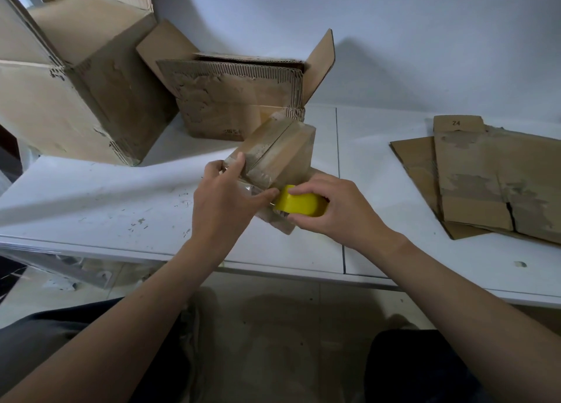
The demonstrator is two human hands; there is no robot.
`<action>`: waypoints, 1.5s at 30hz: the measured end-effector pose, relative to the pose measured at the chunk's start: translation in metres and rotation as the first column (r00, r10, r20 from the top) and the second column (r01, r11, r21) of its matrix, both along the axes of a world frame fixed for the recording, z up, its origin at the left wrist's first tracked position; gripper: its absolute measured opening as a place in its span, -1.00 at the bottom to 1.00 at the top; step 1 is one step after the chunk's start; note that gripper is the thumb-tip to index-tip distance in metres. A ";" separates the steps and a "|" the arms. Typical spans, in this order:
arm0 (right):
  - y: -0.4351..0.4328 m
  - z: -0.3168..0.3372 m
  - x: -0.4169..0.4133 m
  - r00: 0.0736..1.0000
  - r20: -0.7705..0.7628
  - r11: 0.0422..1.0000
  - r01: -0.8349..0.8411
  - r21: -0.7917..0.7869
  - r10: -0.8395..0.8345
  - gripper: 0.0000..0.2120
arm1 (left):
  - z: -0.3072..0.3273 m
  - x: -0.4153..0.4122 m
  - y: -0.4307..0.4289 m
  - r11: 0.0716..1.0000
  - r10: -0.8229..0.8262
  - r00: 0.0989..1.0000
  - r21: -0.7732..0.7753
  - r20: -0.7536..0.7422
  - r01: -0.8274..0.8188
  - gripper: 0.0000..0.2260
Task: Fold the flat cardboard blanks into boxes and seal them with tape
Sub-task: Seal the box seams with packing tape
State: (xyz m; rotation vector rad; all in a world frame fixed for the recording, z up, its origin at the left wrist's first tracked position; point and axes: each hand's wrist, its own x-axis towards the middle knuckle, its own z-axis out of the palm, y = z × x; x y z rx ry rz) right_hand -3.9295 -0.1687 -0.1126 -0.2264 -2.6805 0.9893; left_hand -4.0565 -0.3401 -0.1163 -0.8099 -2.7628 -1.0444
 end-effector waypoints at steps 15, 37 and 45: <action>0.007 0.043 -0.013 0.991 -0.134 0.975 0.000 0.221 0.030 -0.56 | 0.035 -0.002 -0.004 0.984 -0.161 0.985 0.071 -0.061 0.165 -0.15; 0.004 0.088 -0.005 0.876 -0.328 0.930 0.366 -0.024 -0.354 -0.42 | 0.122 0.022 0.003 0.959 -0.278 0.960 0.041 -0.042 0.279 -0.47; -0.003 0.052 -0.020 0.949 -0.098 0.949 0.286 -0.133 -0.299 -0.49 | 0.091 0.026 0.006 0.985 -0.170 0.982 -0.003 -0.087 0.171 -0.55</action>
